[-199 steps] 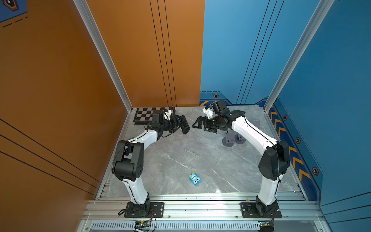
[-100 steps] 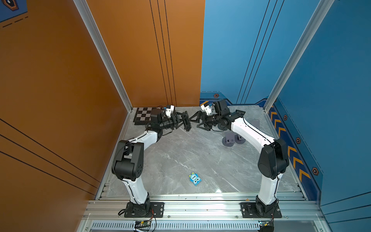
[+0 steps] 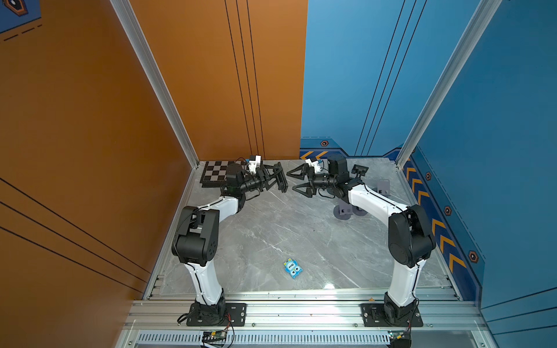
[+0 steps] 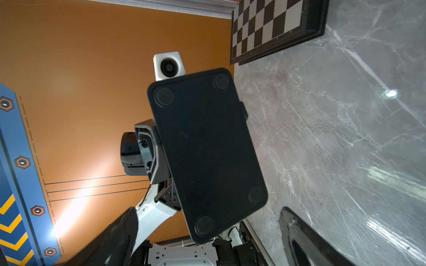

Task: Open the phone stand

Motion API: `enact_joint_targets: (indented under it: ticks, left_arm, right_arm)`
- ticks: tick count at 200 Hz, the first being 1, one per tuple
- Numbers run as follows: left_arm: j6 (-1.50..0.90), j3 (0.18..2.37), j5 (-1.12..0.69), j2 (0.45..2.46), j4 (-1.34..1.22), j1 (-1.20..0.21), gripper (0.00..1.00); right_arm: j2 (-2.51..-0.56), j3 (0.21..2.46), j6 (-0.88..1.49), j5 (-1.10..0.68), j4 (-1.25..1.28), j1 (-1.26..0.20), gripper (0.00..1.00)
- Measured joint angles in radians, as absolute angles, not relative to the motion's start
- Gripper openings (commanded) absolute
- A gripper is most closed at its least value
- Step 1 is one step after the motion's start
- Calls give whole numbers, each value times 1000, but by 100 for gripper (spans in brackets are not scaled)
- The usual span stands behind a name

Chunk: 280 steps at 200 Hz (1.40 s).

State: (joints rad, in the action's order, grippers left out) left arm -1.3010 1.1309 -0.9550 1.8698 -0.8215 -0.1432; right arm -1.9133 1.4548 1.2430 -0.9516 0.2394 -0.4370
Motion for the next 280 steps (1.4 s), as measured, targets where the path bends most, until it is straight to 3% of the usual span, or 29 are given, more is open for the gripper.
enact_joint_targets:
  ticks: [24,49,94,146,193,236,280]
  left_arm:
    - [-1327,1120,-948,1876,-844,-143,0]
    - [-1359,1079,-900,1876,-863,-137,0]
    - [-1468,956,-736,1877,-868,-124,0]
    - [-1607,925,-643,1880,-869,-125,0]
    - [-1694,926,-629,1882,-869,-139,0]
    - [-1727,926,-643,1887,-868,-152,0]
    - [-1741,927,-678,1887,-870,-162,0]
  right_arm:
    - [-1913,1445,1268,-962,288,-437,93]
    - [-1888,1455,1123,-922,111,-437,93]
    - [-1750,1473,775,-696,-245,-451,92]
    - [-1719,1511,508,-439,-451,-556,87]
    - [-1719,1515,354,-229,-510,-641,81]
    - [-1753,1533,289,-140,-499,-656,78]
    - [-1825,1565,261,-125,-487,-656,64]
